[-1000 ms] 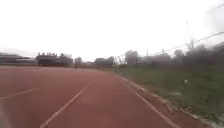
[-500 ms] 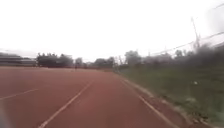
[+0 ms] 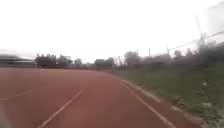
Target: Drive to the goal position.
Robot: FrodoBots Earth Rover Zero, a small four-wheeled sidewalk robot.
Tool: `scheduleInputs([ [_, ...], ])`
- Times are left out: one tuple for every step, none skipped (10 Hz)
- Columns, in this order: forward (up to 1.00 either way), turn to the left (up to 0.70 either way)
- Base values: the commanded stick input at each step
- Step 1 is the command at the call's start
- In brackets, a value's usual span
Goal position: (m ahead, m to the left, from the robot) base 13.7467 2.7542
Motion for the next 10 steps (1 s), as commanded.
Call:
scheduleInputs([
  [0.7,0.13],
  [0.7,0.0],
  [0.7,0.0],
  [0.7,0.0],
  [0.7,0.0],
  [0.7,0.0],
  [0.7,0.0],
  [0.7,0.0],
  [0.7,0.0],
  [0.7,0.0],
])
